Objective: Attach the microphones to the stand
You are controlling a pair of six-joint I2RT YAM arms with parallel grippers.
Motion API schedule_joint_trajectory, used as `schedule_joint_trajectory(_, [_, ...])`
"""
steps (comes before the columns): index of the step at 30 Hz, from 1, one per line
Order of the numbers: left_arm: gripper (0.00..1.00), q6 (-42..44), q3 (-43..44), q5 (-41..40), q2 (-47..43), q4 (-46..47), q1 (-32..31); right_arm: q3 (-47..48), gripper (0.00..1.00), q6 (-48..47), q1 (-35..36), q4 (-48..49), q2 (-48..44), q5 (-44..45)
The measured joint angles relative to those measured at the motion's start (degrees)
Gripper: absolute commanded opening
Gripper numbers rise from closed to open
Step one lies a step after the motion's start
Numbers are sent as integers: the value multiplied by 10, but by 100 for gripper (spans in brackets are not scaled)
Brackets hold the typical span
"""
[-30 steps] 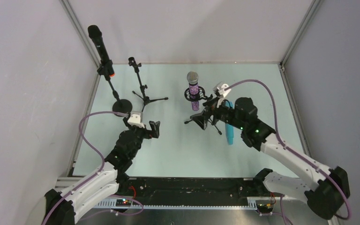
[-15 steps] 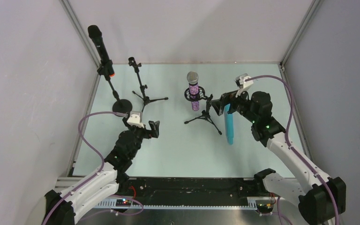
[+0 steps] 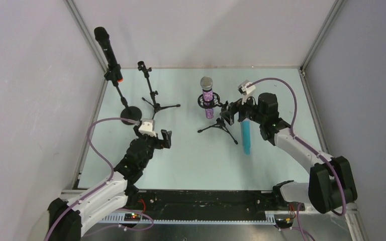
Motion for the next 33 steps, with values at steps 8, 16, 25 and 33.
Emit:
schedule_joint_trajectory(8, [99, 0, 9, 2, -4, -1, 0, 1, 86, -10, -1, 34, 56, -40])
schedule_joint_trajectory(16, [100, 1, 9, 1, -25, -2, 0, 30, 76, -9, 0, 34, 107, -55])
schedule_joint_trajectory(25, [100, 0, 9, 1, -27, -2, 0, 52, 45, -11, 7, 34, 121, -60])
schedule_joint_trajectory(33, [100, 0, 9, 1, -27, -2, 0, 67, 17, -9, 11, 29, 133, -61])
